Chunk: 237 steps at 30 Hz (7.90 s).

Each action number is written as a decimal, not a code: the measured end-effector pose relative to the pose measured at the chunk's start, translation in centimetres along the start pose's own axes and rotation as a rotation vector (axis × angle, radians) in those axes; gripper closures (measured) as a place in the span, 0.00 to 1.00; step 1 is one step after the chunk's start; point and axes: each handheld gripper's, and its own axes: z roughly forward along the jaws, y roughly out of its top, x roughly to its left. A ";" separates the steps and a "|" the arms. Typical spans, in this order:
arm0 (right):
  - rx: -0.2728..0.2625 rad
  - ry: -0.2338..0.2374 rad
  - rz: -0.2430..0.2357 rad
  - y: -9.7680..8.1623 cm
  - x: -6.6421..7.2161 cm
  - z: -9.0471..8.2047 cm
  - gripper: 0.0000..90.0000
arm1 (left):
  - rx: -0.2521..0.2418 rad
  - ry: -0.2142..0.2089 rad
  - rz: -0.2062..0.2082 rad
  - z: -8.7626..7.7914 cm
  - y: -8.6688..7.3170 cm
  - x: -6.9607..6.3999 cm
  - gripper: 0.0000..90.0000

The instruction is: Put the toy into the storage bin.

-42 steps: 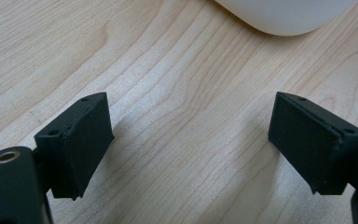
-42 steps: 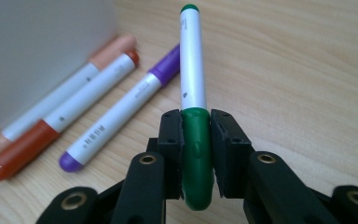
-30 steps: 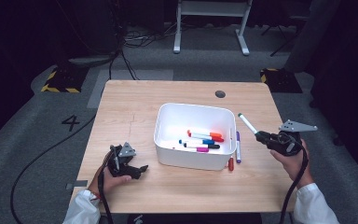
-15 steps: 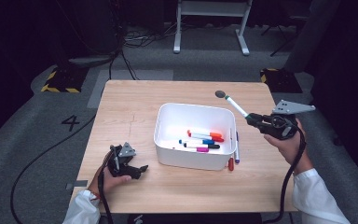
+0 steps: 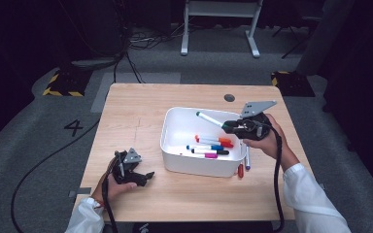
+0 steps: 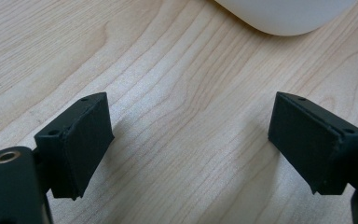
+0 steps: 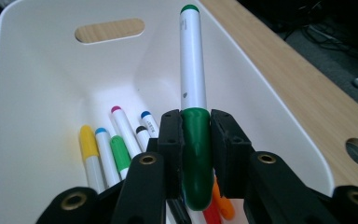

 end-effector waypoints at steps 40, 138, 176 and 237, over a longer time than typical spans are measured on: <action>0.231 0.203 -0.131 0.1 3.6 3.2 0.73 | 0.004 -0.005 0.009 -0.1 0.0 0.0 0.15; 0.150 -0.335 0.491 -16.6 -4.7 3.1 0.83 | 0.005 -0.003 0.007 -0.1 0.0 0.0 0.15; -0.109 -0.127 0.039 1.8 0.5 -3.9 0.83 | 0.004 -0.003 0.007 -0.1 0.0 0.0 0.15; -0.065 -0.077 0.026 -0.2 3.6 -4.9 0.45 | 0.005 -0.006 0.008 -0.1 0.0 0.0 0.15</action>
